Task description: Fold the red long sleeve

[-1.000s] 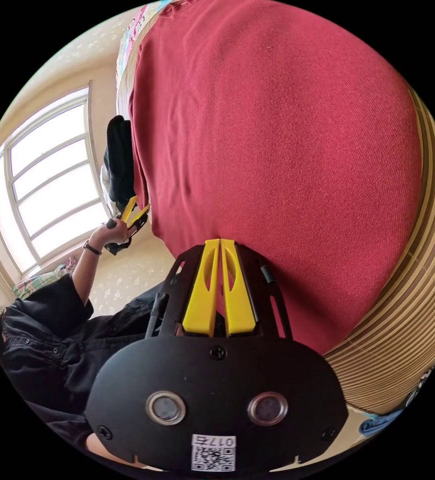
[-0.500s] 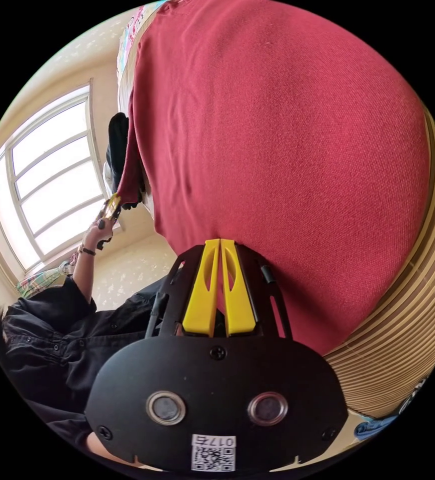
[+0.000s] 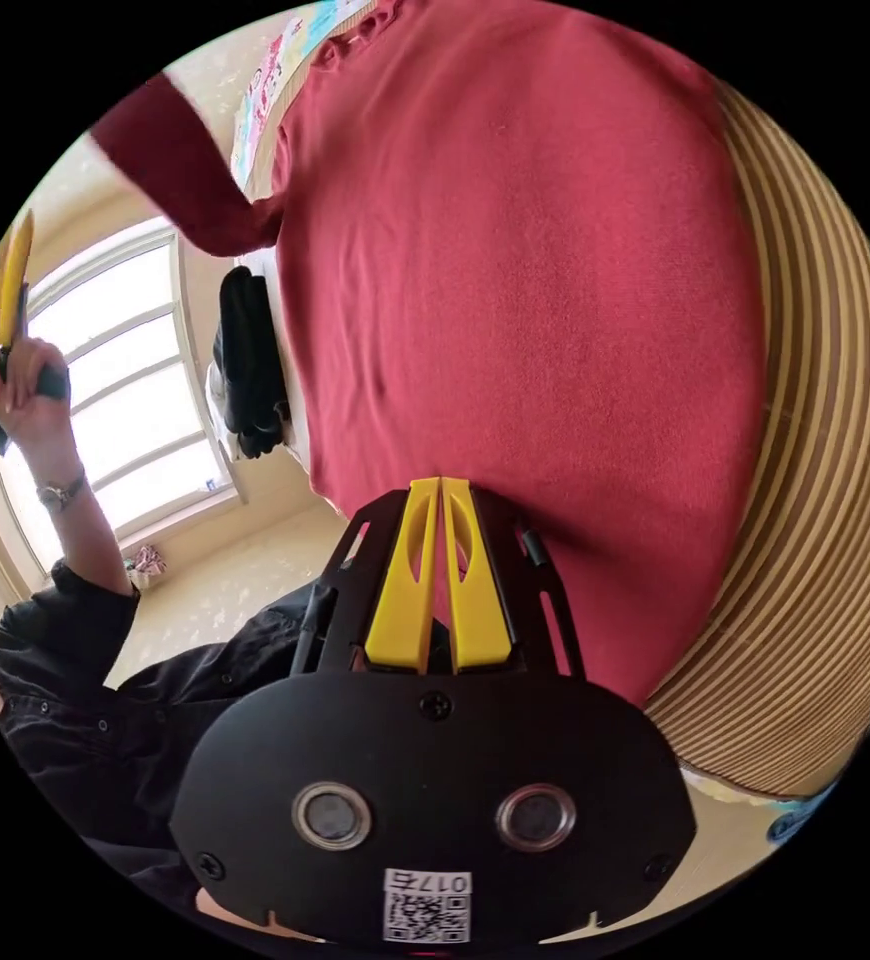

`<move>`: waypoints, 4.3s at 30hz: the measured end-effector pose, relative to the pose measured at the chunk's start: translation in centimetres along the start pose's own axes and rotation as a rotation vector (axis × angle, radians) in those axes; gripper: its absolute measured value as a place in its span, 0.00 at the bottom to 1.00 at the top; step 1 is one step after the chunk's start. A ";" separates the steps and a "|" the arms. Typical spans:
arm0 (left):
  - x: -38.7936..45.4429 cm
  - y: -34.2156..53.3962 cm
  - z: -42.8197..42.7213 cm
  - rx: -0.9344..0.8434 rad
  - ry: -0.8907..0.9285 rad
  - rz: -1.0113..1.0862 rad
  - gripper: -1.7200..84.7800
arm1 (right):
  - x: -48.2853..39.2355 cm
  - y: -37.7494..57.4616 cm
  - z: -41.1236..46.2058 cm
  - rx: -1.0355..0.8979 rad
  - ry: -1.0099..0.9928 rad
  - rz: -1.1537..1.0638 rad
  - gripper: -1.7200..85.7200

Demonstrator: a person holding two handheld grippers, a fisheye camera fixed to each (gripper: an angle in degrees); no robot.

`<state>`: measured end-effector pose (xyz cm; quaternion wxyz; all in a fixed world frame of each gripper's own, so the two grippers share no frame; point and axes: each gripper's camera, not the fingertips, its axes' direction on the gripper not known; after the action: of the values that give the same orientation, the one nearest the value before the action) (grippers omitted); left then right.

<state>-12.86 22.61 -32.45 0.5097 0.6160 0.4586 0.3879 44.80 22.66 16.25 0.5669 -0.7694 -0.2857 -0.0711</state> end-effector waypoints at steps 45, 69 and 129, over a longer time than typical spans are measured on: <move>-6.3 29.7 -4.5 -0.589 -0.076 -0.868 0.07 | -5.0 4.5 -21.5 1.301 0.487 0.237 0.05; -24.3 43.1 -8.4 -0.694 0.081 -0.593 0.19 | 2.7 19.3 10.9 0.323 0.385 0.170 0.19; -12.5 17.6 -6.5 -0.132 0.391 -0.266 0.09 | 7.1 9.0 -1.3 0.592 0.295 0.197 0.04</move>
<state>-19.51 11.32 -14.09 0.4968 0.4287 0.5995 0.4583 55.65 22.28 12.31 0.8051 -0.5766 -0.1332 -0.0406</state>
